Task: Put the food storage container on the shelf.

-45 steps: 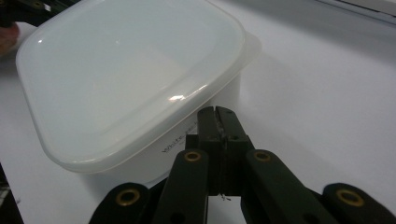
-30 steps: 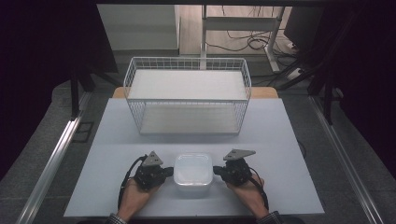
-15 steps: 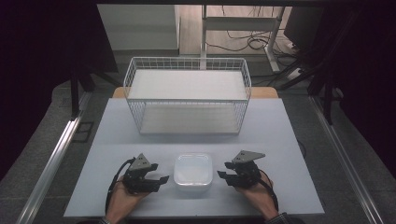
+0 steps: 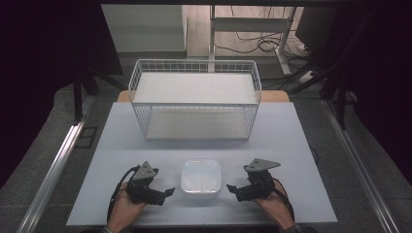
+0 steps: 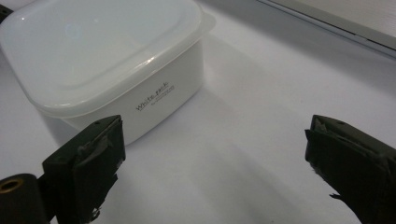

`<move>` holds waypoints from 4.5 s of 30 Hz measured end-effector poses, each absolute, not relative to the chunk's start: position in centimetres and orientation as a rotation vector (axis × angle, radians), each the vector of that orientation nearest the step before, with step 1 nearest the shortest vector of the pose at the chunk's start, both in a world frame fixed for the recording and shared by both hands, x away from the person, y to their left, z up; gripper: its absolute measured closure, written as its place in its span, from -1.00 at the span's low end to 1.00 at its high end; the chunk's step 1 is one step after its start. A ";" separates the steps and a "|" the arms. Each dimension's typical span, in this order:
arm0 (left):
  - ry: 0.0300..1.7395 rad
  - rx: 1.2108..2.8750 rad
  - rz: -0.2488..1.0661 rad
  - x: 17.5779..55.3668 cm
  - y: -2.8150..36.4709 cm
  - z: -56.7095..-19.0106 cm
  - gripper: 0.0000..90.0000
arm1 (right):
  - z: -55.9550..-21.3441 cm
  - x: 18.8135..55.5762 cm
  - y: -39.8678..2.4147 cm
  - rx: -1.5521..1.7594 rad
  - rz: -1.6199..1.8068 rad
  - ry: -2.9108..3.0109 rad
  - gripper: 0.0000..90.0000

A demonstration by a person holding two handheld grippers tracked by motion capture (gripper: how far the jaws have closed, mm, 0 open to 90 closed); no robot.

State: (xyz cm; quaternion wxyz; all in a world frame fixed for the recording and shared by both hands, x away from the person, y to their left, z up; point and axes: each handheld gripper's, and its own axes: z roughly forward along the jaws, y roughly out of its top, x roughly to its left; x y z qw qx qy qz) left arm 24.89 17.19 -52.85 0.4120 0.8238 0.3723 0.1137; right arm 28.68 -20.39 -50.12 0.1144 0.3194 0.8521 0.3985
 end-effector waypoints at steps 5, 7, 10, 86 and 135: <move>0.926 2.045 0.257 25.1 17.4 -52.9 -0.91 | -50.0 28.7 -20.3 0.933 1.187 2.490 -0.91; 0.918 2.042 0.249 25.1 17.4 -52.9 -0.93 | -50.0 28.8 -20.3 0.930 1.189 2.490 -0.91; 0.907 2.042 0.248 25.1 17.3 -52.8 -0.94 | -49.8 28.8 -20.2 0.927 1.185 2.493 -0.91; 1.059 1.854 -0.088 25.1 15.3 -49.9 0.77 | -47.2 27.3 -17.4 1.334 1.383 2.550 0.75; 0.994 1.768 0.228 28.2 16.1 -41.9 0.77 | -39.7 31.5 -15.4 1.044 1.470 2.330 0.74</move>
